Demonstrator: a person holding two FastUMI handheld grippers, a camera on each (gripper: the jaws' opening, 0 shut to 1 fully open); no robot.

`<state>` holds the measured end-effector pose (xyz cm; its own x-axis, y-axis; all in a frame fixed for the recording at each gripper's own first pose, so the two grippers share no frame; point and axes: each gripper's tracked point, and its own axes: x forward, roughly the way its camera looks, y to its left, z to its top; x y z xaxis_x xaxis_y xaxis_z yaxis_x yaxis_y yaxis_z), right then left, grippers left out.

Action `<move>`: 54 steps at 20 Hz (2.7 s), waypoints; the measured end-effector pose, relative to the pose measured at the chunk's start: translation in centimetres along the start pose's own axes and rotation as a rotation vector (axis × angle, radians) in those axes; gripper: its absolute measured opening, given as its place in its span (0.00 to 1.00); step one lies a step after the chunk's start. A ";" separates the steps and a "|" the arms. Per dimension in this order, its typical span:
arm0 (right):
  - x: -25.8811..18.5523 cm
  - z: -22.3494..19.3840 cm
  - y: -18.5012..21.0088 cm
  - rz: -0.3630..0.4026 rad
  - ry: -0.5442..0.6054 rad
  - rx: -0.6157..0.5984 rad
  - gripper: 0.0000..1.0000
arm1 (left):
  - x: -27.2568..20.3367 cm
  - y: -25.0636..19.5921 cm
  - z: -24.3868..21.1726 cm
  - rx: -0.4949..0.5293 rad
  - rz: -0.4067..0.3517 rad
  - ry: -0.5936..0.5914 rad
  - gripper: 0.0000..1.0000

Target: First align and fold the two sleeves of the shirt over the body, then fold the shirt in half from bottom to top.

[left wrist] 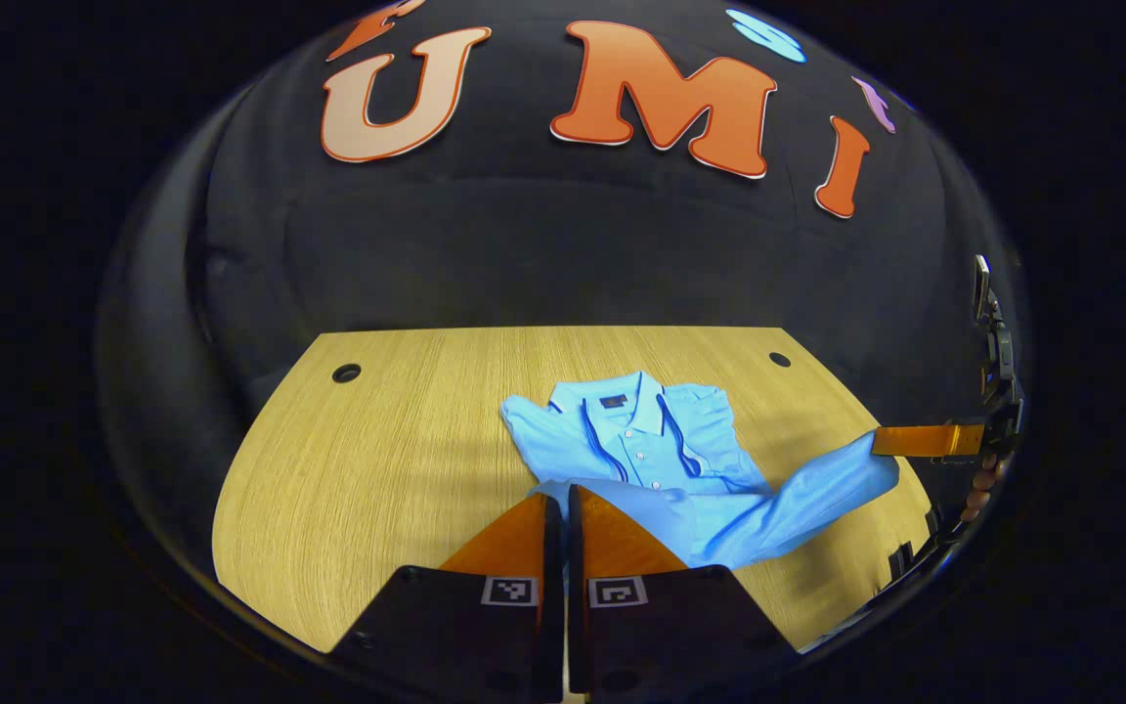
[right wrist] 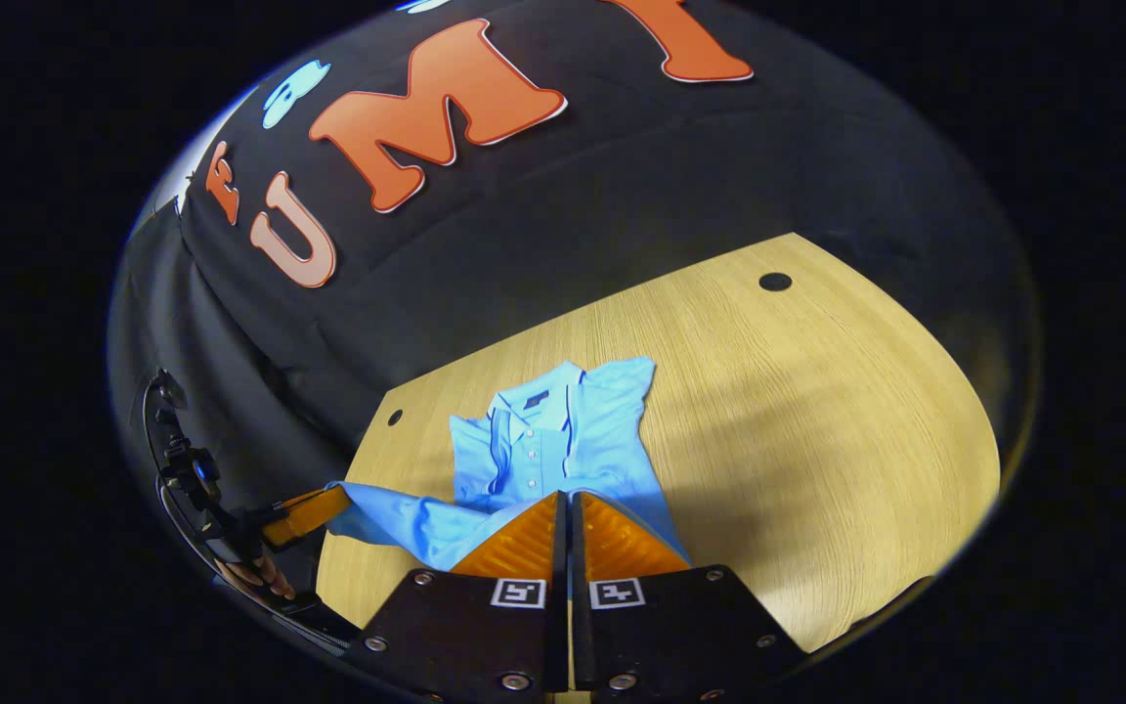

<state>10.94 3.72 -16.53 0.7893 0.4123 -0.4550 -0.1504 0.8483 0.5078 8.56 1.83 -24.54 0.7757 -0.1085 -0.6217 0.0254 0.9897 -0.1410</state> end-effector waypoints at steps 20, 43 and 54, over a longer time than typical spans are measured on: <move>19.4 11.1 -3.7 -0.141 0.021 -0.062 0.02 | 20.9 7.4 5.5 -0.101 0.054 0.087 0.07; -1.6 14.4 1.6 -0.167 -0.319 -0.340 0.94 | 2.0 0.7 11.0 0.010 0.133 -0.113 0.98; -14.4 9.4 2.9 -0.150 -0.533 -0.469 0.94 | -16.2 -6.3 8.9 0.081 0.194 -0.465 0.98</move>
<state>4.77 -2.85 -1.64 0.9863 0.1640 -0.0160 -0.1632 0.9855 0.0463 1.44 -1.86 -6.73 0.9692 0.1128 -0.2190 -0.1123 0.9936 0.0146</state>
